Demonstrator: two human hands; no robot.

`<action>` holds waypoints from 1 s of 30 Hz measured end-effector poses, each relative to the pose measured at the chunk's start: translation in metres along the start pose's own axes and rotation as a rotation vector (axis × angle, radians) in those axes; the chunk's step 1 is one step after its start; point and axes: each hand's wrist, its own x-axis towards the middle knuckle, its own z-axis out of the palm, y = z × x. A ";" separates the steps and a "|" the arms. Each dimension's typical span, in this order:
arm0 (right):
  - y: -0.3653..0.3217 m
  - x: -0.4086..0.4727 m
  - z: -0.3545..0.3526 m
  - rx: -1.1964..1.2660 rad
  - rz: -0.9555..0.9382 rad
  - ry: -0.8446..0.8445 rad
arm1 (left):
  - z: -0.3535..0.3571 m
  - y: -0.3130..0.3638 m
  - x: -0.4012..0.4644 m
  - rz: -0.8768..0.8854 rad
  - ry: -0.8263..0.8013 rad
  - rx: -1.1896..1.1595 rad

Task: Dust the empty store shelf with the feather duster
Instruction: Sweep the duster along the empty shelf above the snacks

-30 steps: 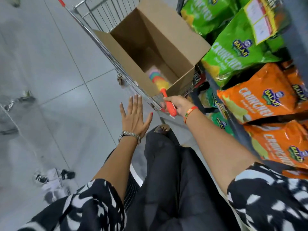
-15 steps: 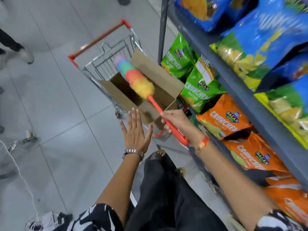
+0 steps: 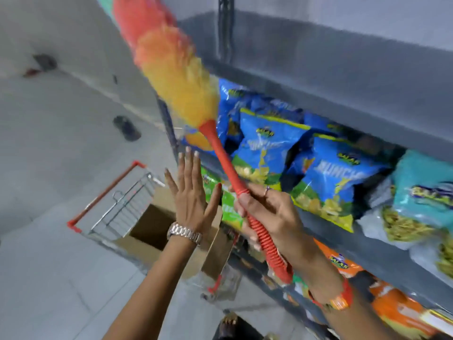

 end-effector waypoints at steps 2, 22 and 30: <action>-0.011 -0.020 0.000 0.079 -0.098 0.061 | -0.004 0.023 0.027 0.092 0.048 -0.050; -0.075 -0.132 -0.065 0.503 -0.724 0.829 | 0.061 0.228 0.119 0.596 0.000 -0.259; -0.119 -0.161 -0.096 0.663 -0.750 1.000 | 0.066 0.229 0.120 0.594 0.023 -0.213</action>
